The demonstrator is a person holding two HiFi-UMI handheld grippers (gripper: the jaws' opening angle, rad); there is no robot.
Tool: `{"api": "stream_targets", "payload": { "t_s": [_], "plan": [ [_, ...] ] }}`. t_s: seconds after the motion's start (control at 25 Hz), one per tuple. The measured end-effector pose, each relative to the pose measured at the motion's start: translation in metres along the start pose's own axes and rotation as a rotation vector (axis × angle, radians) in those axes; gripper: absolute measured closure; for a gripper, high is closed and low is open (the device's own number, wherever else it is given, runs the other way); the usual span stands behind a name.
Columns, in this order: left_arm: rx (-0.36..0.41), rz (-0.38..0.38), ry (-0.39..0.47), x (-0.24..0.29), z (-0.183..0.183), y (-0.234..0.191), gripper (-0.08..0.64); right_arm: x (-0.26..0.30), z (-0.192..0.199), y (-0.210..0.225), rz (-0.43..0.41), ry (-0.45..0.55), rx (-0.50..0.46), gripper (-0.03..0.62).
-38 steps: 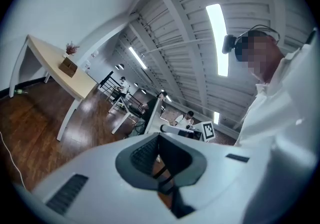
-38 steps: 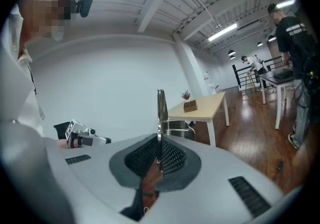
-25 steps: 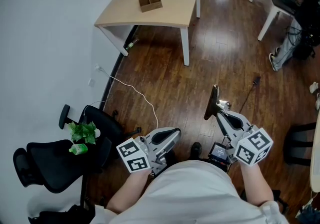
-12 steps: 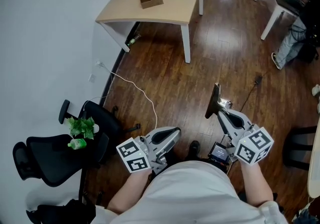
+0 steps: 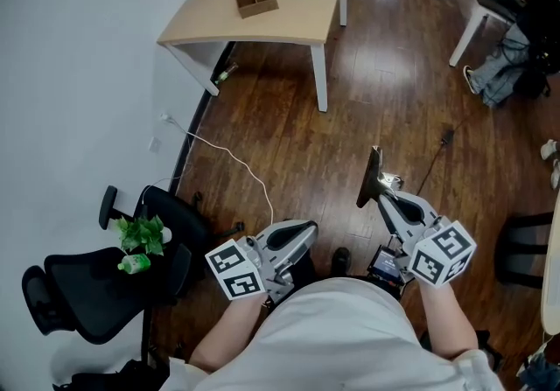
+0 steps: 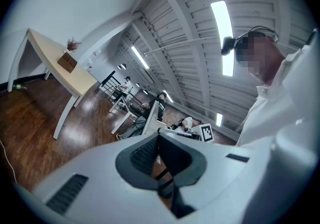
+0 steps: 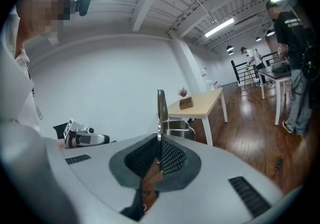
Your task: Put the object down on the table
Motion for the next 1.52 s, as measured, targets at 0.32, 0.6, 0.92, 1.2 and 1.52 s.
{"api": "stream_targets", "payload": {
  "t_s": [0.32, 0.6, 0.92, 1.2, 1.52],
  "plan": [
    [-0.009, 0.022, -0.021, -0.020, -0.045, -0.042, 0.561, 0.059, -0.019, -0.008, 0.026, -0.012, 0.005, 0.589],
    [-0.004, 0.049, -0.022, -0.039, -0.099, -0.085, 0.561, 0.128, -0.045, -0.019, 0.026, -0.017, -0.010, 0.589],
    [-0.003, 0.049, -0.030, -0.077, -0.150, -0.131, 0.561, 0.198, -0.069, -0.036, 0.042, -0.018, -0.022, 0.589],
    [-0.023, 0.063, -0.028, -0.108, -0.170, -0.161, 0.561, 0.236, -0.078, -0.057, 0.066, -0.029, -0.027, 0.589],
    [-0.043, 0.056, 0.008, -0.123, -0.182, -0.181, 0.561, 0.263, -0.089, -0.065, 0.050, -0.055, -0.052, 0.589]
  ]
}}
Point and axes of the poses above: the fingertips, and each gripper's own axes: x forward along the fingers, y to its right, z out of its underside, the point moved 10 cm from there along -x, backward along the fingers, and after that the axes turned 9 degrees about -x, right-handed, at the moved point
